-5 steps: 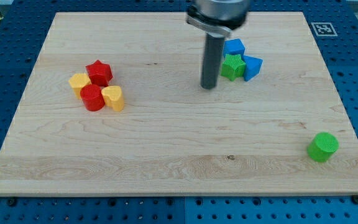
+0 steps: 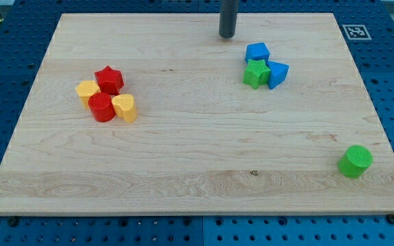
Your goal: Push the blue cube above the blue triangle
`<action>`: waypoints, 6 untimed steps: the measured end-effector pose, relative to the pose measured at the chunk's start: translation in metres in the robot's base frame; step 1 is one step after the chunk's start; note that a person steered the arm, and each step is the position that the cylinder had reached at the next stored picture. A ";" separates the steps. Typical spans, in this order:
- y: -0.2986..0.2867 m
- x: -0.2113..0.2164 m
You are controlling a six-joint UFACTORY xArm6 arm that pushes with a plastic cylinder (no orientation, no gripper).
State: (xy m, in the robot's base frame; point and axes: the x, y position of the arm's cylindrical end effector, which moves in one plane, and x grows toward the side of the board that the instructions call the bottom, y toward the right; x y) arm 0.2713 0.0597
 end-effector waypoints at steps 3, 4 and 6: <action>0.038 0.051; 0.038 0.062; 0.048 0.070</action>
